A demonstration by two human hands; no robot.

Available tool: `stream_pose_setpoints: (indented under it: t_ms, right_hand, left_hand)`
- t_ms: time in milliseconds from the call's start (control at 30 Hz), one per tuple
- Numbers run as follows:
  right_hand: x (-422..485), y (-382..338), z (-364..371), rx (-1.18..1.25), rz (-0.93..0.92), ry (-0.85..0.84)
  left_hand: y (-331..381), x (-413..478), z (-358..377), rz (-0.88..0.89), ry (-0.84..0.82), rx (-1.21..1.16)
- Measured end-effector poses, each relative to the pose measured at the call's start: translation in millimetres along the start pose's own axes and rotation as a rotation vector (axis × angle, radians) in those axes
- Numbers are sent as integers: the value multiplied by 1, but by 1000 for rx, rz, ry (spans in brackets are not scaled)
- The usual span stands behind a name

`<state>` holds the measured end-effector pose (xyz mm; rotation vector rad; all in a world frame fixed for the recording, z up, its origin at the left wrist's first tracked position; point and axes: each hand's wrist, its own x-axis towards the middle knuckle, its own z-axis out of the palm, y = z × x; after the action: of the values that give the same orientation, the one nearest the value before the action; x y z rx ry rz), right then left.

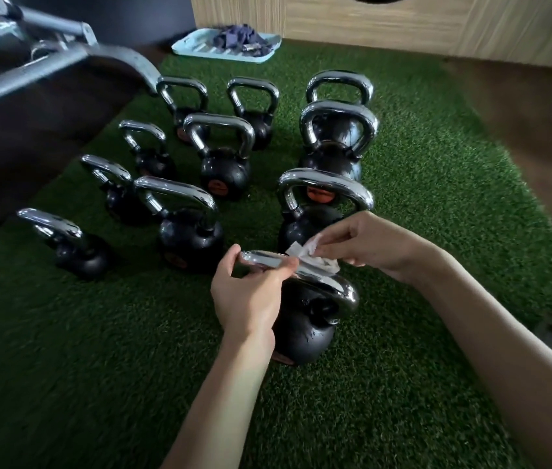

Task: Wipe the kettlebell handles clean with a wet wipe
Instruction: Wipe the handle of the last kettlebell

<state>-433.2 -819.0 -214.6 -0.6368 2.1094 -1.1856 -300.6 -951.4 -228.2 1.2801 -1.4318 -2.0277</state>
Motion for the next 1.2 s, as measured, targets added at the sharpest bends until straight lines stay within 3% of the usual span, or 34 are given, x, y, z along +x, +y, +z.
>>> stream_pose_setpoints:
  t_ms: [167,633,933,1100,1200]
  right_hand:
    - [40,-24,5,-231,39,-147]
    - [68,-35,39,-128,5,-338]
    - [45,6,7,-62,133,-343]
    - [42,15,-3,46,48,-208]
    - [34,25,-14,39,-24,-236]
  left_hand:
    - [-1,-2,-6,-62,-30,-47]
    - [-6,-12,-29,-76,-84,-71]
    - [3,-7,-17,-112,-6,-33]
    - [4,3,-3,-112,14,-31]
    - [3,8,4,-104,13,-23]
